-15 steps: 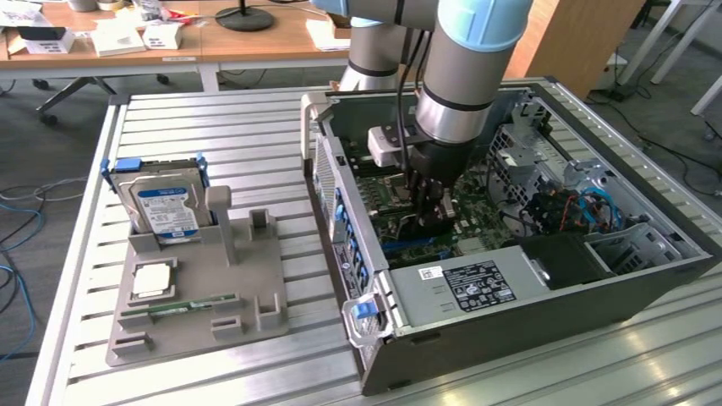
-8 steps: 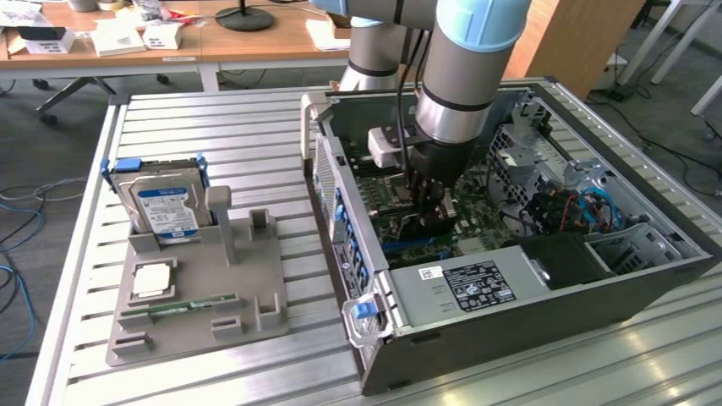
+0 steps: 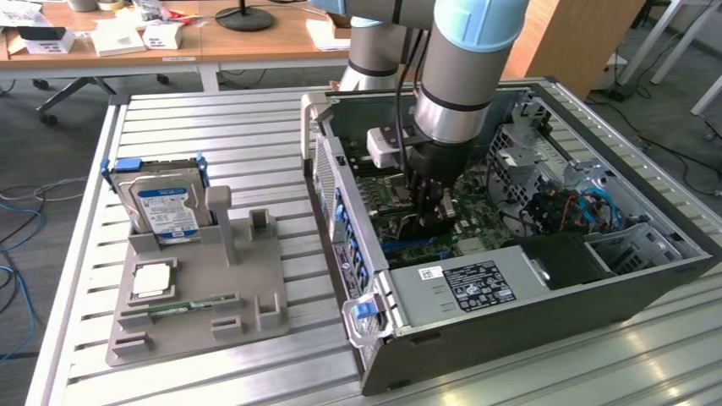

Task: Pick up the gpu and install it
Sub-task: 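Insert the gpu into the slot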

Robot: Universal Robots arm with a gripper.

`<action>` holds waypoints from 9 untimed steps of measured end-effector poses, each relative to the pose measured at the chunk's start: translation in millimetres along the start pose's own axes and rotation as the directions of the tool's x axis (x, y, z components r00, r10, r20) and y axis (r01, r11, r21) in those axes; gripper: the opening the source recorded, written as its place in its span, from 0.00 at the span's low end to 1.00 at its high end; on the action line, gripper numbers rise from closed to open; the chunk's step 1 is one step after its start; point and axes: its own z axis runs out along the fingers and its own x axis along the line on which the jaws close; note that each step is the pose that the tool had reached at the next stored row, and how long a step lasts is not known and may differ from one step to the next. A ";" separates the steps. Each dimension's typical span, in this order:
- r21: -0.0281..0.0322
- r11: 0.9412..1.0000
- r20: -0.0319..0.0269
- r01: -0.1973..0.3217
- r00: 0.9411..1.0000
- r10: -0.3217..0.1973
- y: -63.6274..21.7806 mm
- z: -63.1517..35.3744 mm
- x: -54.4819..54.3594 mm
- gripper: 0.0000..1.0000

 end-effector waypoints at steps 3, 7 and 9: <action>0.002 1.000 0.000 0.000 1.000 0.000 1.6 0.0 -0.1 0.26; 0.005 1.000 0.000 0.001 1.000 -0.001 1.9 -0.1 0.0 0.26; 0.006 1.000 0.000 0.000 1.000 0.000 2.2 -0.1 0.0 0.26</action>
